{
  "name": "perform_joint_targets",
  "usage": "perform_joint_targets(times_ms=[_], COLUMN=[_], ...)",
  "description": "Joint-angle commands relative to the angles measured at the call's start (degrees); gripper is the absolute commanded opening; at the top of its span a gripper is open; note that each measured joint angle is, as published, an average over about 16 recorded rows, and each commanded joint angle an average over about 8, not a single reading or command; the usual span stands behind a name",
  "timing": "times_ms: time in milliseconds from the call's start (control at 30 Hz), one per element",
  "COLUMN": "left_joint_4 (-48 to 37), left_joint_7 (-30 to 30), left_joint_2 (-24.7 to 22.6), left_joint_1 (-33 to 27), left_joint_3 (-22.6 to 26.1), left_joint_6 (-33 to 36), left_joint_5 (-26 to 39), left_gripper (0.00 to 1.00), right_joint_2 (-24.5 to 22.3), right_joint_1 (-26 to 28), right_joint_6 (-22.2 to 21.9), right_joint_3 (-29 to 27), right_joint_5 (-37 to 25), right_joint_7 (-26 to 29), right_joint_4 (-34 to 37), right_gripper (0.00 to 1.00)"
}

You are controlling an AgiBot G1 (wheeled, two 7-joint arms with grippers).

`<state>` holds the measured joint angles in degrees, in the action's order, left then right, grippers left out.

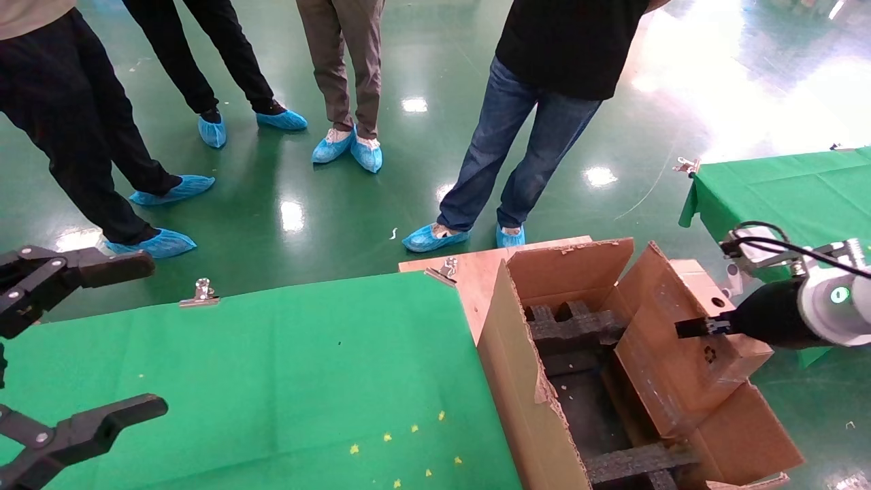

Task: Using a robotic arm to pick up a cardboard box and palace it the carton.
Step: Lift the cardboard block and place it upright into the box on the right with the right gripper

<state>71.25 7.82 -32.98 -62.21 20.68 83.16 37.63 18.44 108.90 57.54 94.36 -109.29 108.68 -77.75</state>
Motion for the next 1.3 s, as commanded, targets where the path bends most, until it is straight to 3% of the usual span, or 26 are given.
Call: perform_joint_targets(times_ms=[33, 733, 1033, 1300], left_joint_4=[0.0, 0.0, 0.0, 0.0], left_joint_7=[0.0, 0.0, 0.0, 0.0], left_joint_2=[0.0, 0.0, 0.0, 0.0], left_joint_1=[0.0, 0.0, 0.0, 0.0], left_joint_3=[0.0, 0.0, 0.0, 0.0], left_joint_6=[0.0, 0.0, 0.0, 0.0], left_joint_5=[0.0, 0.0, 0.0, 0.0], left_gripper=[1.00, 1.00, 1.00, 1.00], right_joint_2=[0.4, 4.5, 6.7, 9.3], right_joint_1=[-0.7, -11.1, -14.3, -16.1], right_joint_6=[-0.8, -10.2, -11.5, -12.0], right_joint_3=[0.3, 4.5, 5.7, 6.5], right_joint_5=[-0.4, -7.0, -10.3, -10.4], right_joint_7=[0.9, 10.2, 14.1, 14.2], right_joint_4=[0.0, 0.6, 1.8, 4.5], right_gripper=[0.00, 0.00, 0.00, 0.00])
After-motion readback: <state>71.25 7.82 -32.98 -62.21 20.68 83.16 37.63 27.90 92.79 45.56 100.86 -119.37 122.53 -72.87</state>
